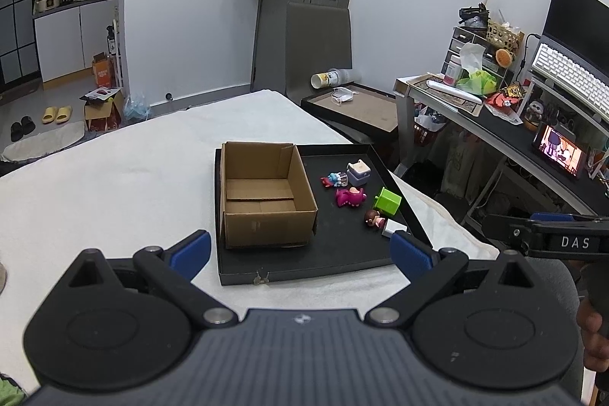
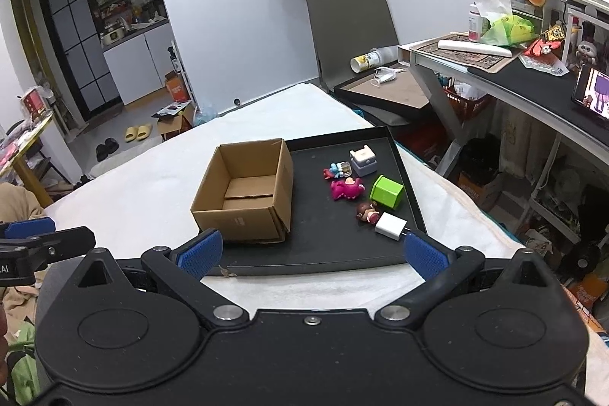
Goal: Organize rigid objects
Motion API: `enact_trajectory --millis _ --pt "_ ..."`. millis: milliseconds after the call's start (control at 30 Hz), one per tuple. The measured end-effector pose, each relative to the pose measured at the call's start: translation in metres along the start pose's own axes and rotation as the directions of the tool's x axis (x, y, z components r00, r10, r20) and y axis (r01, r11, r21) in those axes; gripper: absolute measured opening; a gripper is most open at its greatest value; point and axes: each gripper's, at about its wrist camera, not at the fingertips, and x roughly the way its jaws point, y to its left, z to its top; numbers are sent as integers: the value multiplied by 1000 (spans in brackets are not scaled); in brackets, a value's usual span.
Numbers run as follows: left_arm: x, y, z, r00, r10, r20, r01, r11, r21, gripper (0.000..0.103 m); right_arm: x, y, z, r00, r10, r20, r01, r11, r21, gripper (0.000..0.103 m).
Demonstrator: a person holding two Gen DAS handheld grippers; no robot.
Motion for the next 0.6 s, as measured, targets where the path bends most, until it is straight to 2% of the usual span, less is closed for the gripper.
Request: enact_trajectory --millis 600 --pt "-6 -1 -3 1000 2 2 -2 1000 13 100 -3 -2 -4 1000 -26 7 26 1000 4 103"
